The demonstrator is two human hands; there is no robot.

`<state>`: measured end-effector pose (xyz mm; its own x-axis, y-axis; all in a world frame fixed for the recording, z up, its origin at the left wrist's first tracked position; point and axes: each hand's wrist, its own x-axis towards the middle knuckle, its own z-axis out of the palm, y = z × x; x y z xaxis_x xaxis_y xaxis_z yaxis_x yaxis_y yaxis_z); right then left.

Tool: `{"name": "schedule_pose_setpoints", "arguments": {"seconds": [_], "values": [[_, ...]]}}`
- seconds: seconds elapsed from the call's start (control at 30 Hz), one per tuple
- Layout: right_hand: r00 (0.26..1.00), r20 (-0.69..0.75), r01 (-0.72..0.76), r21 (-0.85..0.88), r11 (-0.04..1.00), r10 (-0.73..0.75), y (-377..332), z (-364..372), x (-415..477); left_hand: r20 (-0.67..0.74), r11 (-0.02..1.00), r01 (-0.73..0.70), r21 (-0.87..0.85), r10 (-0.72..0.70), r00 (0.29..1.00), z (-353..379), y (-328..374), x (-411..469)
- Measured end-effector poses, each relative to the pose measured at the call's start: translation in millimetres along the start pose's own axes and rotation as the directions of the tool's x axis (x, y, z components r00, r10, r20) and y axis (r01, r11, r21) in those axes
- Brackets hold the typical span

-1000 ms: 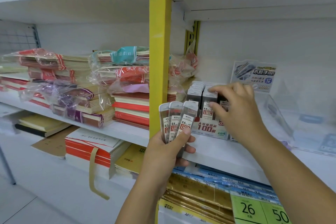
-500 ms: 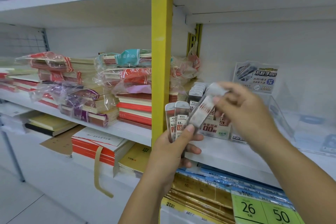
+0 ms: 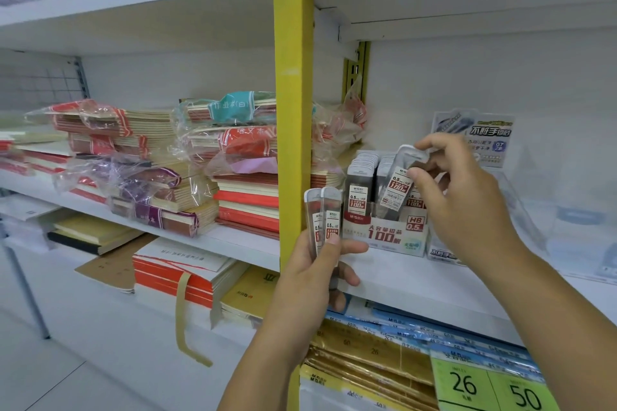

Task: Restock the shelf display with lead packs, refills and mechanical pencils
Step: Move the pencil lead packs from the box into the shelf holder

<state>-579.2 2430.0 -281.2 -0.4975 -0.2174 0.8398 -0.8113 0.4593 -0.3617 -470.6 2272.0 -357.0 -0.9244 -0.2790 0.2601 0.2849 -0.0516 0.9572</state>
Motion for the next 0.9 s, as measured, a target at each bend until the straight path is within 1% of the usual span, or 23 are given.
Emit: {"name": "schedule_pose_setpoints", "arguments": {"seconds": [0.13, 0.23, 0.27, 0.37, 0.43, 0.47, 0.5, 0.53, 0.57, 0.6, 0.63, 0.67, 0.7, 0.73, 0.77, 0.8, 0.83, 0.87, 0.9], "values": [[1.0, 0.028, 0.01, -0.037, 0.999, -0.009, 6, 6, 1, 0.004, 0.998, 0.006, -0.055, -0.006, 1.0, -2, 1, -2], [0.996, 0.037, 0.082, -0.227, 0.97, -0.076, 12, 14, -1, -0.007, 0.993, 0.009, -0.114, -0.01, 1.0, -2, 2, -1], [0.997, 0.048, 0.076, -0.264, 0.962, -0.066, 13, 15, -2, -0.011, 0.992, 0.009, -0.128, -0.011, 1.0, -2, 2, -1], [0.997, 0.069, 0.042, -0.308, 0.95, -0.021, 13, 13, -5, -0.016, 0.99, 0.018, -0.137, -0.021, 1.0, -3, 0, -2], [0.997, 0.064, 0.054, -0.301, 0.952, -0.036, 9, 10, -6, -0.002, 0.99, 0.024, -0.136, -0.025, 1.0, -2, -1, -5], [0.997, 0.051, 0.075, -0.27, 0.96, -0.063, 6, 7, -6, 0.011, 0.991, 0.027, -0.133, -0.025, 1.0, -1, -1, -6], [0.997, 0.042, 0.078, -0.198, 0.977, -0.071, 0, 2, -7, 0.024, 0.991, 0.03, -0.128, -0.027, 0.999, 1, 0, -7], [0.997, 0.061, 0.046, -0.08, 0.996, -0.041, -7, -2, -7, 0.035, 0.992, 0.033, -0.123, -0.029, 0.999, 3, 2, -8], [0.991, 0.132, -0.023, 0.074, 0.997, 0.013, -14, -7, -8, 0.046, 0.992, 0.038, -0.123, -0.032, 0.998, 6, 4, -8], [0.967, 0.248, -0.113, 0.21, 0.971, 0.059, -21, -12, -8, 0.059, 0.991, 0.042, -0.127, -0.035, 0.998, 10, 6, -8], [0.92, 0.382, -0.209, 0.29, 0.934, 0.087, -26, -16, -9, 0.076, 0.99, 0.041, -0.131, -0.032, 0.997, 13, 8, -8], [0.862, 0.499, -0.287, 0.332, 0.899, 0.091, -30, -18, -10, 0.093, 0.99, 0.037, -0.133, -0.024, 0.995, 17, 10, -7], [0.824, 0.56, -0.342, 0.361, 0.867, 0.092, -31, -18, -11, 0.107, 0.991, 0.031, -0.133, -0.017, 0.994, 20, 13, -6], [0.827, 0.554, -0.352, 0.383, 0.854, 0.092, -31, -18, -11, 0.119, 0.991, 0.029, -0.132, -0.013, 0.993, 23, 16, -5], [0.861, 0.495, -0.345, 0.405, 0.847, 0.115, -31, -20, -9, 0.128, 0.991, 0.029, -0.131, -0.012, 0.992, 25, 19, -2], [0.913, 0.381, -0.317, 0.431, 0.845, 0.148, -29, -23, -6, 0.133, 0.991, 0.03, -0.13, -0.013, 0.991, 26, 20, 1], [0.954, 0.236, -0.278, 0.457, 0.845, 0.187, -25, -28, -2, 0.133, 0.991, 0.033, -0.129, -0.015, 0.991, 25, 21, 4], [0.973, 0.087, -0.227, 0.476, 0.849, 0.212, -20, -33, 2, 0.128, 0.992, 0.031, -0.125, -0.015, 0.992, 24, 20, 6], [0.976, -0.036, -0.173, 0.479, 0.861, 0.216, -14, -39, 6, 0.116, 0.993, 0.023, -0.119, -0.009, 0.993, 23, 19, 6]]}}
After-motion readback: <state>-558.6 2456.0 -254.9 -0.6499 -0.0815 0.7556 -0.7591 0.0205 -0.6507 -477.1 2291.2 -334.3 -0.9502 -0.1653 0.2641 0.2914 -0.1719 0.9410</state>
